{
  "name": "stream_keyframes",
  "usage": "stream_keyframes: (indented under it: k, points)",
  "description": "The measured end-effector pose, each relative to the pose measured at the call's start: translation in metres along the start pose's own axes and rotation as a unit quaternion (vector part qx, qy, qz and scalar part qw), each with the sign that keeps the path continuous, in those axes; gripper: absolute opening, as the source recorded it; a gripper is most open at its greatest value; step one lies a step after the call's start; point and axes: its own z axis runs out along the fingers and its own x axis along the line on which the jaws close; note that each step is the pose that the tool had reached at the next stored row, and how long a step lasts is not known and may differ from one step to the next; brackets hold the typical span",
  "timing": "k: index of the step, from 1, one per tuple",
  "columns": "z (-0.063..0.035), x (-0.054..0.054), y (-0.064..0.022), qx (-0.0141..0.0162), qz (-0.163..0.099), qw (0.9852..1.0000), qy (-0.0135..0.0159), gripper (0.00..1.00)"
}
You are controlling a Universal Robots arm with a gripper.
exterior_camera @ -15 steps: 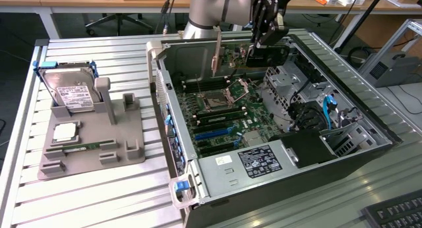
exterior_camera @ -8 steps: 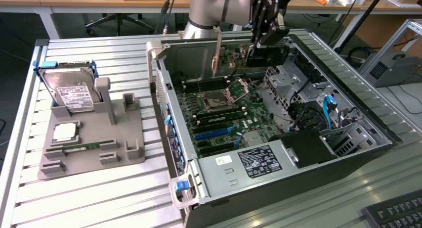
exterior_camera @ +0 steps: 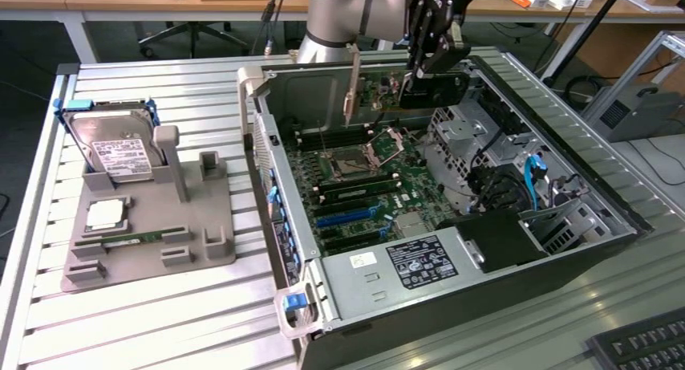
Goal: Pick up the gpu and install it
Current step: 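Insert the gpu into the slot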
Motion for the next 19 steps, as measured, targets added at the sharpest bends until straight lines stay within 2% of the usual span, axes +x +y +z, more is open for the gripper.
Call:
stream_keyframes:
  k: [19]
  points:
    - [0.0, 0.0, 0.0, -0.0004, -0.02, 0.9998, -0.0005, 0.27]
